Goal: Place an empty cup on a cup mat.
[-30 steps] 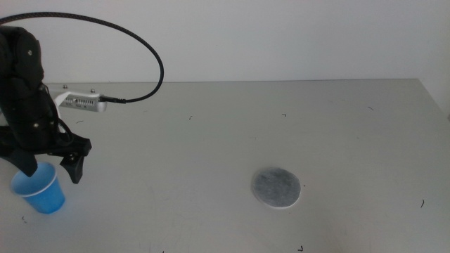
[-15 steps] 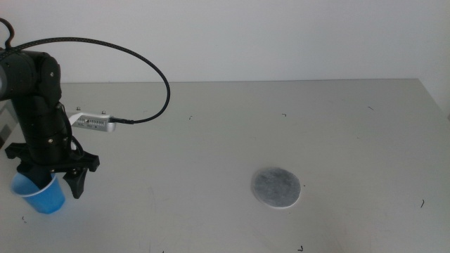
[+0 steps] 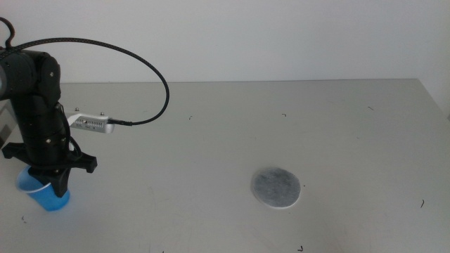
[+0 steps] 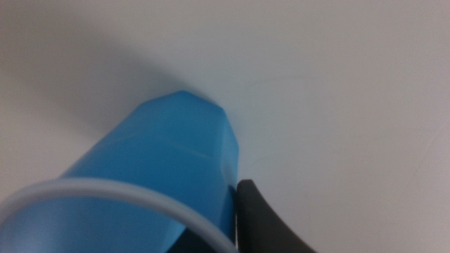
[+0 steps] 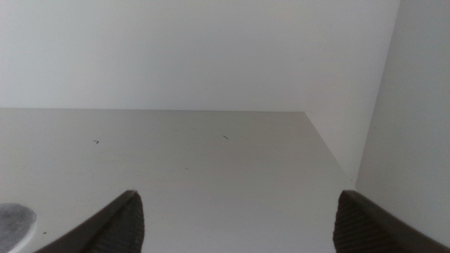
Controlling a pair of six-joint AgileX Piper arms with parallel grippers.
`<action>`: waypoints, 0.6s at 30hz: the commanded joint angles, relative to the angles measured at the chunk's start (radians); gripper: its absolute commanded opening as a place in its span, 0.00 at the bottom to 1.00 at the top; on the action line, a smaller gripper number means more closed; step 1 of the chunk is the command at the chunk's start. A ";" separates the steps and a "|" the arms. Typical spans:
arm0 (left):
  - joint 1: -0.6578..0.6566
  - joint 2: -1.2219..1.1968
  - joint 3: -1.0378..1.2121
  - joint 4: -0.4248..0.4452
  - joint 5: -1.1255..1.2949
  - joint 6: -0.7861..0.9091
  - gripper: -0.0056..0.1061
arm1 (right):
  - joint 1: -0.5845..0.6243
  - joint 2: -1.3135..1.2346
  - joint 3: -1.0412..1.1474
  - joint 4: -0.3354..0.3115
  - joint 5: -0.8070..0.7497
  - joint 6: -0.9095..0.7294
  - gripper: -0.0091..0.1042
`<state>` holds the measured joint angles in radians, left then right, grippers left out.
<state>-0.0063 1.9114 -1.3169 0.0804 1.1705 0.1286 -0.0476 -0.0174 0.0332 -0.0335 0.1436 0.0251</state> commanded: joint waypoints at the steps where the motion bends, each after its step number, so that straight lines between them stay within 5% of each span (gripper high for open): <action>1: -0.008 -0.061 -0.030 -0.007 0.019 -0.027 0.05 | -0.001 -0.019 -0.012 -0.009 -0.078 -0.008 0.91; 18: -0.392 -0.057 -0.306 -0.089 0.140 -0.184 0.05 | -0.001 -0.019 -0.012 -0.009 -0.078 -0.008 0.91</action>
<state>-0.3670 1.8878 -1.5699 0.0154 1.2160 -0.0317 -0.0476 -0.0174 0.0332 -0.0335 0.1436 0.0251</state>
